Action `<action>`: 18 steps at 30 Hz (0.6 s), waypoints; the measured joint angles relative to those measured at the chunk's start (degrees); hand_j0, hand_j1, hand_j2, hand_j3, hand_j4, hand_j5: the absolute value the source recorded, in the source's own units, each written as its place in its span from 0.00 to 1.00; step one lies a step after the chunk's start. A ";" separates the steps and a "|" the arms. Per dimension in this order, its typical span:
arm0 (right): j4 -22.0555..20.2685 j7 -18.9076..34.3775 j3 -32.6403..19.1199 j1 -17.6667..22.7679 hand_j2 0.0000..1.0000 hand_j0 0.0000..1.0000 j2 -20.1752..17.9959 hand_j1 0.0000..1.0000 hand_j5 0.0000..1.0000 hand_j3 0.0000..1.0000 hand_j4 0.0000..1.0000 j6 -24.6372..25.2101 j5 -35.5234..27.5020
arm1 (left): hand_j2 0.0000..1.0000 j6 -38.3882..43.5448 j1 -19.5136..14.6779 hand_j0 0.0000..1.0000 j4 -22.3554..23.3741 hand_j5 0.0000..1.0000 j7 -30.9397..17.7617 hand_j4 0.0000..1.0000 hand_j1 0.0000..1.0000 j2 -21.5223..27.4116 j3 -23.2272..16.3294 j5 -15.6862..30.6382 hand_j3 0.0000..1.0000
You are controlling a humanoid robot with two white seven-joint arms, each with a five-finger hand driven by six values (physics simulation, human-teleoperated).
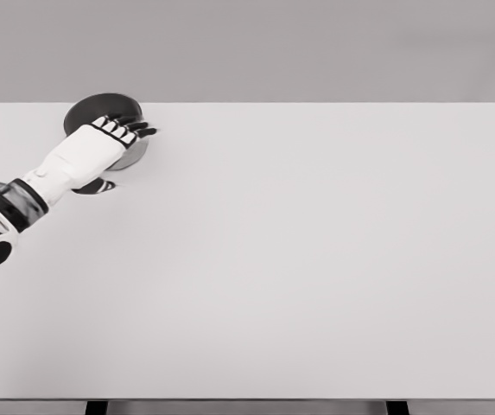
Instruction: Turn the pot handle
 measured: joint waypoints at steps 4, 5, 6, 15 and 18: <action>0.00 0.00 0.00 0.00 1.00 1.00 0.00 1.00 1.00 1.00 1.00 0.00 0.00 | 1.00 -0.01 0.09 1.00 0.02 1.00 0.05 1.00 1.00 0.75 0.09 -0.19 1.00; -0.01 0.00 0.00 0.00 1.00 1.00 0.00 1.00 1.00 1.00 1.00 0.00 0.01 | 1.00 -0.01 0.00 1.00 0.03 1.00 0.06 1.00 1.00 0.91 0.10 -0.29 1.00; -0.01 0.01 0.00 0.00 1.00 1.00 0.00 1.00 1.00 1.00 1.00 0.00 0.00 | 1.00 -0.01 0.09 1.00 0.06 1.00 0.08 1.00 1.00 1.27 0.10 -0.37 1.00; -0.01 0.03 0.00 0.00 1.00 1.00 0.00 1.00 1.00 1.00 1.00 0.00 -0.02 | 1.00 -0.01 0.53 1.00 0.68 1.00 0.15 1.00 1.00 2.79 0.05 -0.76 1.00; -0.01 0.01 0.00 0.00 1.00 1.00 0.00 1.00 1.00 1.00 1.00 0.00 -0.02 | 1.00 0.04 0.53 1.00 0.74 1.00 0.10 1.00 1.00 3.50 0.05 -1.88 1.00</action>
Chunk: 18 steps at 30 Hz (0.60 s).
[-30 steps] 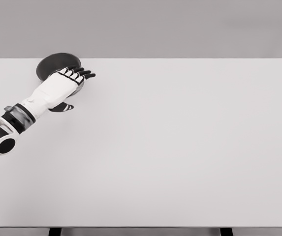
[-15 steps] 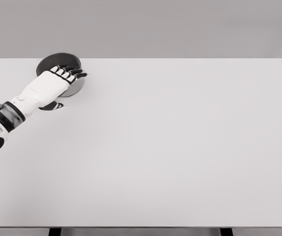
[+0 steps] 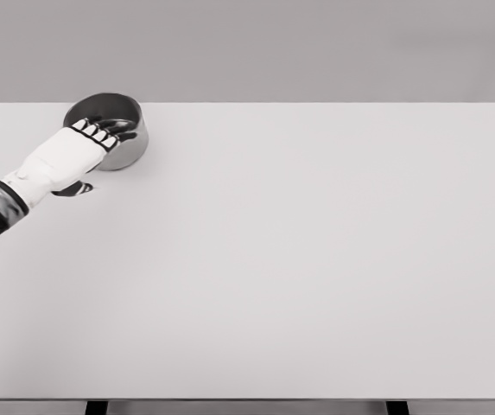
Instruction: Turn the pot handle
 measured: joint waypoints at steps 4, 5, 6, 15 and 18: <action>0.00 0.00 0.00 0.00 1.00 1.00 0.00 1.00 1.00 1.00 1.00 0.00 -0.01 | 1.00 0.03 -0.18 1.00 0.02 1.00 -0.02 1.00 1.00 0.61 0.03 -1.57 1.00; 0.00 0.01 0.00 0.00 1.00 1.00 0.00 1.00 1.00 1.00 1.00 0.00 0.00 | 1.00 0.03 -0.09 1.00 0.02 1.00 -0.02 1.00 1.00 0.76 0.04 -1.91 1.00; 0.01 0.00 0.00 0.00 1.00 1.00 0.00 1.00 1.00 1.00 1.00 0.00 -0.01 | 1.00 0.04 -0.09 1.00 0.02 1.00 -0.02 1.00 1.00 0.88 0.05 -2.16 1.00; 0.01 0.00 0.00 0.00 1.00 1.00 0.00 1.00 1.00 1.00 1.00 0.00 0.00 | 1.00 -0.03 0.26 1.00 0.53 1.00 0.05 1.00 1.00 2.43 1.39 -2.76 1.00; 0.01 0.00 0.00 0.00 1.00 1.00 0.00 1.00 1.00 1.00 1.00 0.00 0.01 | 1.00 -0.04 0.26 1.00 1.01 1.00 0.06 1.00 1.00 2.61 1.71 -2.79 1.00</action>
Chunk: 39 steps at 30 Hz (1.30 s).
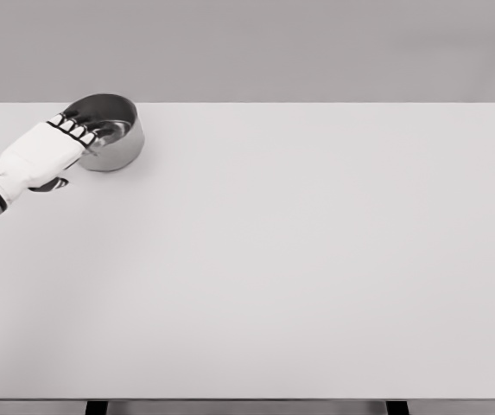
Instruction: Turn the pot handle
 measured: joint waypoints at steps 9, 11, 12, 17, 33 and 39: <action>0.01 0.01 0.00 0.00 1.00 1.00 0.00 1.00 1.00 1.00 1.00 0.00 -0.02 | 1.00 0.19 0.09 1.00 0.92 1.00 0.22 1.00 1.00 0.14 0.67 -0.01 1.00; 0.00 0.01 0.00 0.00 1.00 1.00 0.00 1.00 1.00 1.00 1.00 0.00 -0.01 | 1.00 0.26 0.18 1.00 1.13 1.00 0.25 1.00 1.00 0.29 1.03 -0.01 1.00; 0.00 0.02 0.00 0.00 1.00 1.00 0.00 1.00 1.00 1.00 1.00 0.00 -0.01 | 1.00 0.29 0.18 1.00 1.25 1.00 0.26 1.00 1.00 0.34 1.14 -0.01 1.00; -0.01 0.01 0.00 0.00 1.00 1.00 0.00 1.00 1.00 1.00 1.00 0.00 0.00 | 1.00 0.39 0.09 1.00 2.26 1.00 0.30 1.00 1.00 0.43 1.44 -0.03 1.00; 0.00 -0.01 0.00 0.00 1.00 1.00 0.00 1.00 1.00 1.00 1.00 0.00 0.00 | 1.00 0.50 0.00 1.00 5.04 1.00 0.36 1.00 1.00 0.45 3.34 -0.54 1.00; 0.00 0.01 0.00 0.00 1.00 1.00 0.00 1.00 1.00 1.00 1.00 0.00 0.00 | 1.00 0.52 -0.18 1.00 6.44 1.00 0.48 1.00 1.00 0.44 3.90 -0.90 1.00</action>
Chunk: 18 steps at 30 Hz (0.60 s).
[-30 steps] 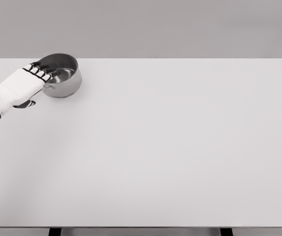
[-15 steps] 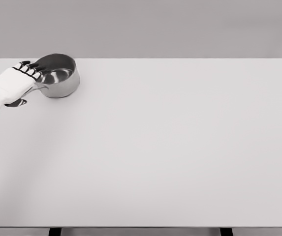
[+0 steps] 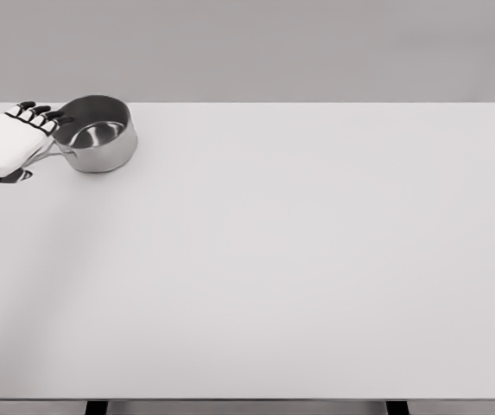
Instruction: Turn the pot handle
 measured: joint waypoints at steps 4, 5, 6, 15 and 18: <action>-0.01 -0.01 0.00 0.00 1.00 1.00 0.00 1.00 1.00 1.00 1.00 0.00 0.00 | 1.00 0.00 -0.09 1.00 1.06 1.00 0.40 1.00 1.00 0.00 0.32 -0.06 1.00; 0.00 0.00 0.00 0.00 1.00 1.00 0.00 1.00 1.00 1.00 1.00 0.00 0.00 | 1.00 0.00 -0.09 1.00 1.25 1.00 0.45 1.00 1.00 0.00 0.48 -0.23 1.00; 0.00 0.00 0.00 0.00 1.00 1.00 0.00 1.00 1.00 1.00 1.00 0.00 0.00 | 1.00 0.00 -0.09 1.00 1.39 1.00 0.49 1.00 1.00 0.00 0.62 -0.40 1.00; -0.01 -0.01 0.00 0.00 1.00 1.00 0.00 1.00 1.00 1.00 1.00 0.00 -0.01 | 1.00 0.00 -0.26 1.00 3.31 1.00 1.82 1.00 1.00 -0.03 1.25 -1.16 1.00; -0.01 0.00 0.00 0.00 1.00 1.00 0.00 1.00 1.00 1.00 1.00 0.00 0.00 | 1.00 0.01 -0.44 1.00 3.76 1.00 1.92 1.00 1.00 -0.07 1.35 -1.66 1.00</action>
